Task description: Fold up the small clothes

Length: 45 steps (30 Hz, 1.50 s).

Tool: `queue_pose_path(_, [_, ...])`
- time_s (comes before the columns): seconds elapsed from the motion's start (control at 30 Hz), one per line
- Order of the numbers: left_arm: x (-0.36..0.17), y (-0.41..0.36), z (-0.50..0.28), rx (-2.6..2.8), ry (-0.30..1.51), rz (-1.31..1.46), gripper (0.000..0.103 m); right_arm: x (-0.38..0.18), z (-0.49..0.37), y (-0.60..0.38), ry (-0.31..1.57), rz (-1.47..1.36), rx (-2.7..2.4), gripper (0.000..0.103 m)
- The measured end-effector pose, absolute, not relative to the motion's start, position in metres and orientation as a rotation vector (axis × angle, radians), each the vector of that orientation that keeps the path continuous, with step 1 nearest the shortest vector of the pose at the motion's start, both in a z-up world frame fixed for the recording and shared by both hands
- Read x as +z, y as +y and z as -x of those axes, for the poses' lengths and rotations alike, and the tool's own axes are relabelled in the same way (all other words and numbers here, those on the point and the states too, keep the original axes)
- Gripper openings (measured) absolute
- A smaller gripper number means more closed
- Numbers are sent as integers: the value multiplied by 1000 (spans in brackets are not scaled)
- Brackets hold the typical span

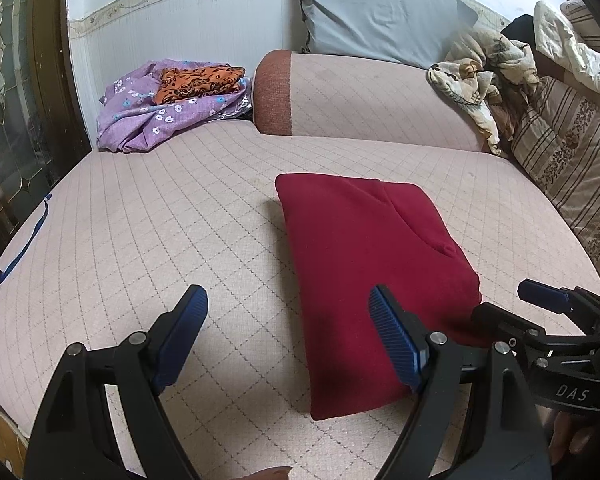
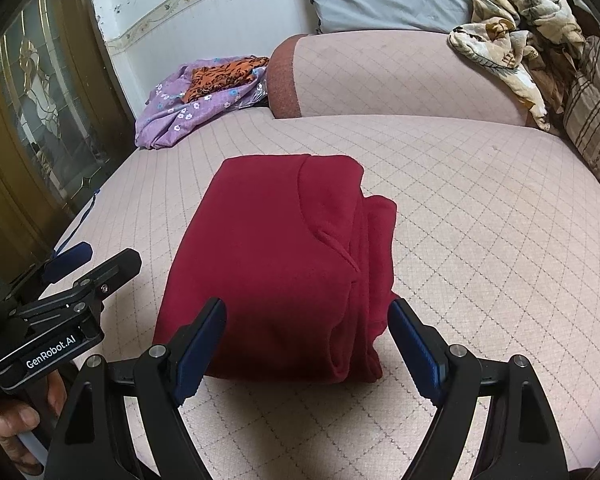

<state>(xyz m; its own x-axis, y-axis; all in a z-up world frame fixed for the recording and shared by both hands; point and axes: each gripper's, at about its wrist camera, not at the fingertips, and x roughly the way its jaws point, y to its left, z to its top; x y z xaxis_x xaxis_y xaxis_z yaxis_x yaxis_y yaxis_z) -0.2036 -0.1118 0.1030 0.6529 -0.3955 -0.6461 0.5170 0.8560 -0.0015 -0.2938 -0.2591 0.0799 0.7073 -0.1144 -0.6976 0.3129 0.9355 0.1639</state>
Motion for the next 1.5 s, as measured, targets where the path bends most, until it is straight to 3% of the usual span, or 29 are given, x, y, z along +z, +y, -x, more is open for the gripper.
queue_pose_path(1.5, [97, -118, 201, -529, 701, -197, 83, 73, 289, -261, 778, -279, -228, 84])
